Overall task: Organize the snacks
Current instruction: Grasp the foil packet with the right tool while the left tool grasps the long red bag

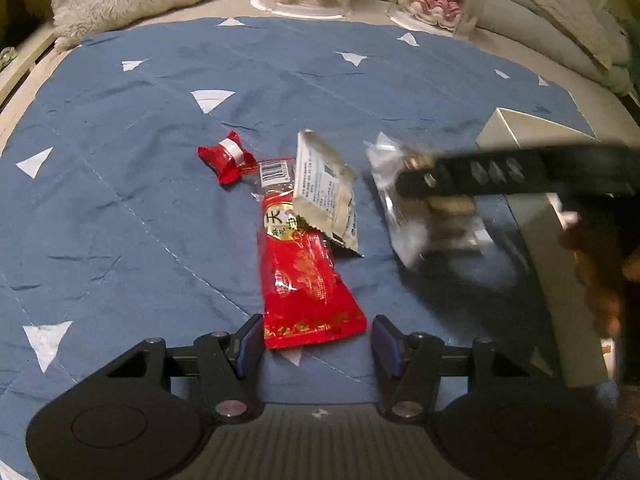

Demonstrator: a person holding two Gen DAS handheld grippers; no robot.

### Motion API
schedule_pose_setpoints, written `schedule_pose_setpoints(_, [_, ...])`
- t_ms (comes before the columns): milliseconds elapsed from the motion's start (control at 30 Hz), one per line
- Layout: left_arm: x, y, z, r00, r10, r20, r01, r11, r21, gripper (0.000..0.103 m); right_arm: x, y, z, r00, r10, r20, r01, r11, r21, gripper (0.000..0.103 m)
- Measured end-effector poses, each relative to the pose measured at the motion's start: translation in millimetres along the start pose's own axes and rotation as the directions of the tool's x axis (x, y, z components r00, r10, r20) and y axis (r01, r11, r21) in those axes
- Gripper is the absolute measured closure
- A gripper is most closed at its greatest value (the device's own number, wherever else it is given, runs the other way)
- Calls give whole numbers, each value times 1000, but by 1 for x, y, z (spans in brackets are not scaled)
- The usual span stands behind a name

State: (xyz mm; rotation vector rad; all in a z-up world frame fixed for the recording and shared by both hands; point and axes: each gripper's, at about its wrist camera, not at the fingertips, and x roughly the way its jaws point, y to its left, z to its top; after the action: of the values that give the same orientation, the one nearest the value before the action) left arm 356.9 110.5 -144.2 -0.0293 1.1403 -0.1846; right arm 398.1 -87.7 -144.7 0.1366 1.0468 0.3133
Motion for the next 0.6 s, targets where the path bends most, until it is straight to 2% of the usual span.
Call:
schedule_pose_setpoints(133, [1,5,3,999,29,27,-27,996,-80,43,-19,5,-15,1000,14,-28,-17,996,-88,43])
schedule_pose_setpoints(233, [4,6,6,998,54,44,-49,993,-111,43,-31,3,-24,999,27,-44,-32,994,-107,43])
schedule_pose_setpoints(467, [10,-5,15,985,156,80,-148,985,-94,43,-63,3,-50,996,59,-66,-68,986,-155,43])
schedule_pose_setpoints(600, [9,-5,18,979,178,100,-170,982,-83,43,-74,18,-69,992,80,-93,-98,972,-214,43])
